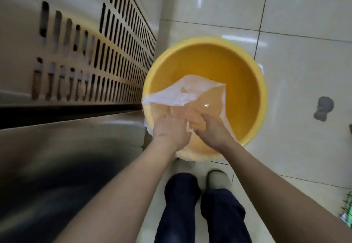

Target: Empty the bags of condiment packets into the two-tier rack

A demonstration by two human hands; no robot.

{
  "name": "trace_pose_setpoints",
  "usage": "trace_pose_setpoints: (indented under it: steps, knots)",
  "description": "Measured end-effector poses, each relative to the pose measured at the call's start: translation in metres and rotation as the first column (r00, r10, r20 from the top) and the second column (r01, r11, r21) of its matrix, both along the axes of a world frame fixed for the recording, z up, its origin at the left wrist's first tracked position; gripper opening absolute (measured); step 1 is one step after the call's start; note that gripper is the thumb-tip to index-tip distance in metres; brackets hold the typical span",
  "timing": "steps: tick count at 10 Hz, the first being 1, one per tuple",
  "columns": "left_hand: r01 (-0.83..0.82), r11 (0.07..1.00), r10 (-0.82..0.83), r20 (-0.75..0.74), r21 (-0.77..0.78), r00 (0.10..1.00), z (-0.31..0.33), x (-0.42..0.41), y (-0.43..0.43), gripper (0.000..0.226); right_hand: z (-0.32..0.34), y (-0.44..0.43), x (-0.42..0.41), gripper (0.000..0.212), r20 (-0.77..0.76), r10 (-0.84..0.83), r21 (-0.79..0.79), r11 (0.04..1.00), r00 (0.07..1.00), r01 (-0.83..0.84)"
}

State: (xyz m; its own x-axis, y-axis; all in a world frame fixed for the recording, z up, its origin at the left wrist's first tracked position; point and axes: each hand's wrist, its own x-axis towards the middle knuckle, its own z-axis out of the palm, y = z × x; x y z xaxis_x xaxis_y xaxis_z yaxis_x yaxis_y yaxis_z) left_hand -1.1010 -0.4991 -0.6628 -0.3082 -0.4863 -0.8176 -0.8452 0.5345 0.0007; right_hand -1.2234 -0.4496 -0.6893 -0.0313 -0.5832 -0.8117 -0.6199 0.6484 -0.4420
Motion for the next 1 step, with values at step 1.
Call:
trace_pose_setpoints:
  steps: [1]
  knots:
    - [-0.056,0.994,0.041,-0.164,-0.092,0.986,0.0384,0.0022,-0.0054,0.049,0.0408,-0.0009,-0.0127,0.066,-0.119,0.125,-0.104,0.985,0.985,-0.138]
